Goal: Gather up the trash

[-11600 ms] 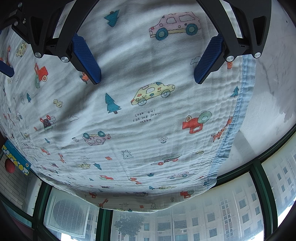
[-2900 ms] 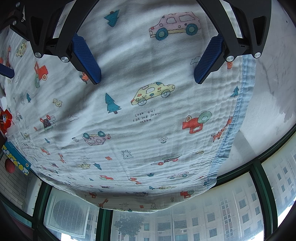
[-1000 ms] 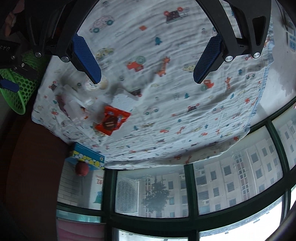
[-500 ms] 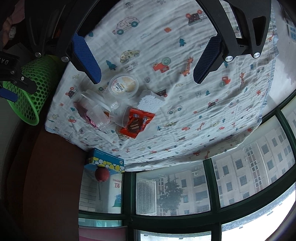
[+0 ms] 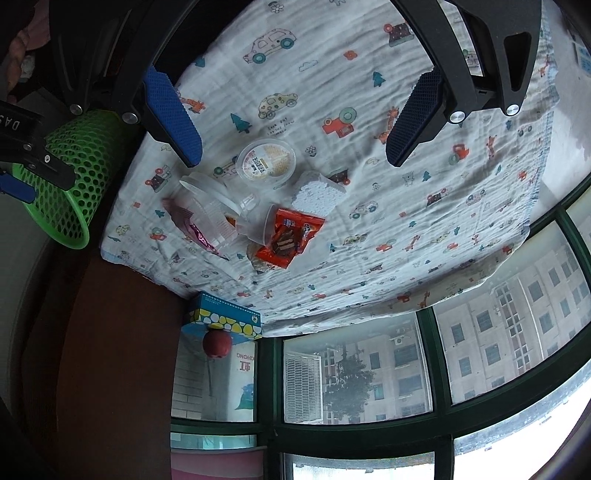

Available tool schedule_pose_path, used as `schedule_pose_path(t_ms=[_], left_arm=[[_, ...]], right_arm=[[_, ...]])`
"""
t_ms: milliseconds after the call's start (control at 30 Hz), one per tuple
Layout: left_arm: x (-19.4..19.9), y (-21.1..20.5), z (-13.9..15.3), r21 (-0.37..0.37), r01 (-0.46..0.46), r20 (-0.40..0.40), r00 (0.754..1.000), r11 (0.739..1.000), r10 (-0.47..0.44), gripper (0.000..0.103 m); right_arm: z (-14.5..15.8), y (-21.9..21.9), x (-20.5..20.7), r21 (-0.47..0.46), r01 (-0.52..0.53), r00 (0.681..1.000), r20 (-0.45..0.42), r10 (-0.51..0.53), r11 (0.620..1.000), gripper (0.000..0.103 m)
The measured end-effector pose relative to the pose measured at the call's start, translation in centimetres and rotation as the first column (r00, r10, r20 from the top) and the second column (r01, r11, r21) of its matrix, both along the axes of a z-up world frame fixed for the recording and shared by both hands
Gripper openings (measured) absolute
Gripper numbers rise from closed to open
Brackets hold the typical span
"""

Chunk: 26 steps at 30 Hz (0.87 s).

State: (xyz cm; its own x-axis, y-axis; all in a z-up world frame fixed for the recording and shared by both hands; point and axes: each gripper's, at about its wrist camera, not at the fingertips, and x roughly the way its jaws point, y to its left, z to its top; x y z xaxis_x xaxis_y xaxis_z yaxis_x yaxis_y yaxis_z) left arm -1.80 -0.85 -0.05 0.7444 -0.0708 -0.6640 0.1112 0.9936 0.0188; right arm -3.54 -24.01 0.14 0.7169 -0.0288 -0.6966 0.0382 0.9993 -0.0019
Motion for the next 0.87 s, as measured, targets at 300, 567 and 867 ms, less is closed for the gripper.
schedule_pose_path(t_ms=[300,567,867], left_arm=[[-0.1,-0.7,0.1,0.002,0.007,0.002,1.0,1.0,-0.007,0.096],[-0.2,-1.6,0.6,0.007,0.02,0.015,1.0,1.0,-0.02,0.096],[-0.1,-2.1,0.9,-0.001,0.023,0.015,1.0,1.0,-0.023,0.096]], right_arm=[[0.3,-0.5,-0.3,0.0,0.023,1.0,0.014,-0.023,1.0,0.098],[0.4,-0.9,-0.4,0.007,0.036,0.999,0.022,-0.036,0.999,0.098],[0.4,-0.9,-0.4,0.011,0.036,0.999,0.023,-0.036,0.999,0.098]])
